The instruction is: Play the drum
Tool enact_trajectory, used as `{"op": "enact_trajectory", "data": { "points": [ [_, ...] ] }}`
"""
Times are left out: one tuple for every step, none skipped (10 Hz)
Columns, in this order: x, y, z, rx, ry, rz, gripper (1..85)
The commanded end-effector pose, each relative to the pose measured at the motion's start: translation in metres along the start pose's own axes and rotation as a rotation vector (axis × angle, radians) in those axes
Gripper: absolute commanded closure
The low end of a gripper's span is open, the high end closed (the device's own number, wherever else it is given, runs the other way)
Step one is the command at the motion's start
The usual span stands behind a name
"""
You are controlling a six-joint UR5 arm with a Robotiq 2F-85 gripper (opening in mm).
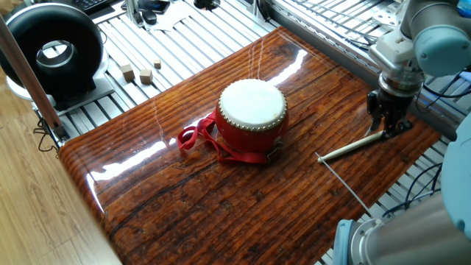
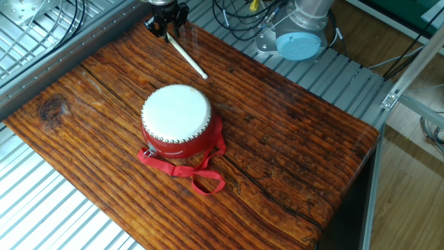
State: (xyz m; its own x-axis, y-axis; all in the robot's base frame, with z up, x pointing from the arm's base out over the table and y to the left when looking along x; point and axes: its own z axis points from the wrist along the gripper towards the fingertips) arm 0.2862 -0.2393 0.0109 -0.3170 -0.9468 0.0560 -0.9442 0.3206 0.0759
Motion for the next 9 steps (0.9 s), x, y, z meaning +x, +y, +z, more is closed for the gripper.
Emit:
{"op": "enact_trajectory", "data": {
  "points": [
    [-0.0029,-0.0038,0.0018,0.012,-0.014,0.001,48.3],
    [-0.0041,-0.0043,0.0021,0.014,-0.018,-0.003,48.3],
    [-0.0059,-0.0032,0.0026,0.010,-0.023,-0.004,48.3],
    [-0.0066,-0.0027,0.0032,0.010,-0.025,-0.004,48.3],
    [-0.0073,-0.0023,0.0038,0.009,-0.026,-0.004,48.3],
    [-0.0080,-0.0021,0.0039,0.008,-0.029,-0.004,48.7],
    [-0.0083,-0.0028,0.0039,0.011,-0.030,-0.006,49.3],
    [-0.0085,-0.0048,0.0039,0.019,-0.031,-0.007,50.3],
    [-0.0081,-0.0076,0.0042,0.029,-0.030,-0.008,51.7]
  ]
}}
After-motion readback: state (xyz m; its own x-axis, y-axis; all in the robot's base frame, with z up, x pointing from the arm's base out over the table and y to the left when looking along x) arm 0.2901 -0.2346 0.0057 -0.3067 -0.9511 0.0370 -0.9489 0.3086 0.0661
